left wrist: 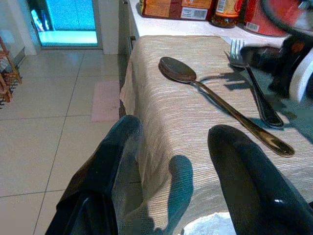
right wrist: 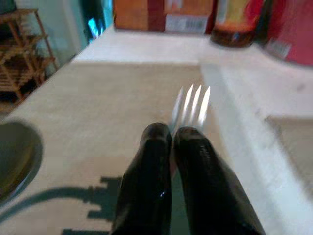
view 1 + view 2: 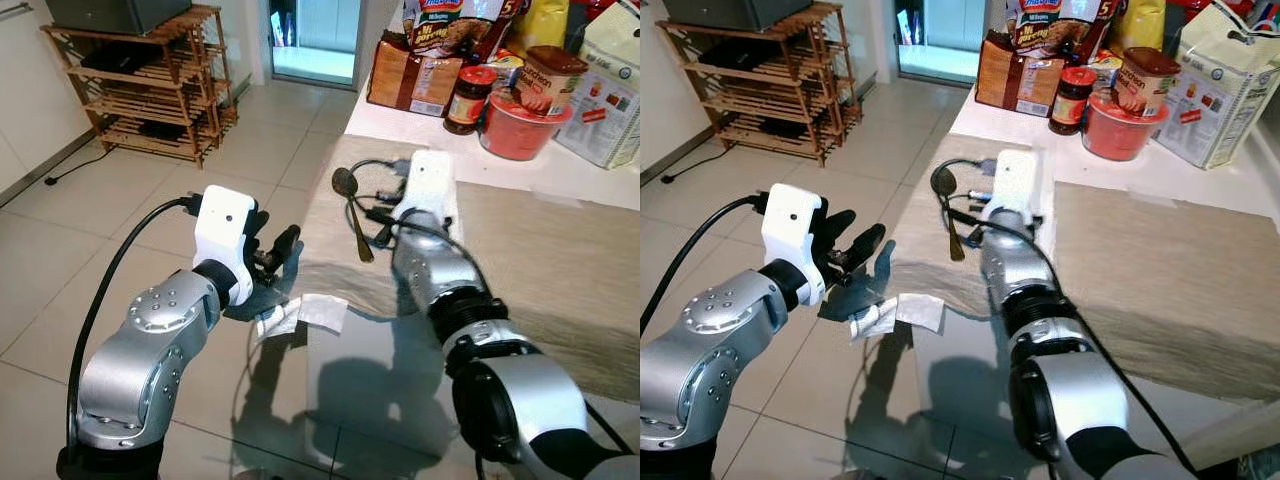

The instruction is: Setting the table

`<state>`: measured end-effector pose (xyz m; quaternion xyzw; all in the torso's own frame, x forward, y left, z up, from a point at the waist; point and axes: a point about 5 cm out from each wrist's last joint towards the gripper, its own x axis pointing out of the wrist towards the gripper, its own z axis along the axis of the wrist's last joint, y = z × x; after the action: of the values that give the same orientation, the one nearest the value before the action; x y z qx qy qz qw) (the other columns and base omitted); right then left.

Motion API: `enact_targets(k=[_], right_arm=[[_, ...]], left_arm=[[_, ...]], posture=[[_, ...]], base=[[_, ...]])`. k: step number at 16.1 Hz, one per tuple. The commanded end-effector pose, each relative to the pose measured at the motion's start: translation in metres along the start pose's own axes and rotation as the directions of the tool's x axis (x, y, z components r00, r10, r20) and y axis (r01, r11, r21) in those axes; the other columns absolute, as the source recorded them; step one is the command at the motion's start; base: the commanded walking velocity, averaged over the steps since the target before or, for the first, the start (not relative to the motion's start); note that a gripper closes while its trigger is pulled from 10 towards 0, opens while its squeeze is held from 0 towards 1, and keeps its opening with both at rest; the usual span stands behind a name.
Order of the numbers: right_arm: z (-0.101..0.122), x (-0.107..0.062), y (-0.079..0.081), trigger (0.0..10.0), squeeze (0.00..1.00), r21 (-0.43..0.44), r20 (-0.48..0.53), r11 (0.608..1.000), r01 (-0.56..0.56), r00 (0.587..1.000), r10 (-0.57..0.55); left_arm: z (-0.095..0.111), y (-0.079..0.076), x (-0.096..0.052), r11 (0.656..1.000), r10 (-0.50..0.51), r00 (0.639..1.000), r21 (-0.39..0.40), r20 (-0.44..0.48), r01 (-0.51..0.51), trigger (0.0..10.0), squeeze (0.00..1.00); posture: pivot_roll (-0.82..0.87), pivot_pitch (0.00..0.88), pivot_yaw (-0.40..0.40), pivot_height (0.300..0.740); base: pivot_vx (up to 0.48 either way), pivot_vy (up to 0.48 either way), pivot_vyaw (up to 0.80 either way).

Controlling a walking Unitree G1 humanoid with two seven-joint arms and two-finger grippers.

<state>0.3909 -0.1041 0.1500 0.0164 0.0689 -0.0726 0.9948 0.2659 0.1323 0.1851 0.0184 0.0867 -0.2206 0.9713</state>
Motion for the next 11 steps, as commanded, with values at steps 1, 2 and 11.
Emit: enact_targets(k=[1,2,11], right_arm=[[0.018,0.002,-0.001,0.0,0.0,-0.006,0.083,1.0,-0.002,0.997,0.003],[0.029,0.003,-0.002,0.0,0.0,-0.004,0.121,1.0,0.001,0.993,-0.001],[0.023,0.0,0.007,10.0,1.0,0.058,0.032,0.998,-0.017,0.999,0.015]], left_arm=[[0.003,-0.001,0.003,1.0,-0.007,1.0,0.01,0.008,0.007,10.0,0.0],[0.002,-0.001,0.003,1.0,-0.009,1.0,0.011,0.008,0.009,10.0,0.0],[0.001,-0.001,0.003,1.0,-0.009,1.0,0.021,0.003,0.009,10.0,0.0]], posture=[[0.1,0.0,0.001,0.74],[0.1,0.0,0.0,0.74],[0.1,0.0,0.001,0.74]], base=[[0.0,0.0,0.0],[0.0,0.0,0.0],[0.0,0.0,0.0]])
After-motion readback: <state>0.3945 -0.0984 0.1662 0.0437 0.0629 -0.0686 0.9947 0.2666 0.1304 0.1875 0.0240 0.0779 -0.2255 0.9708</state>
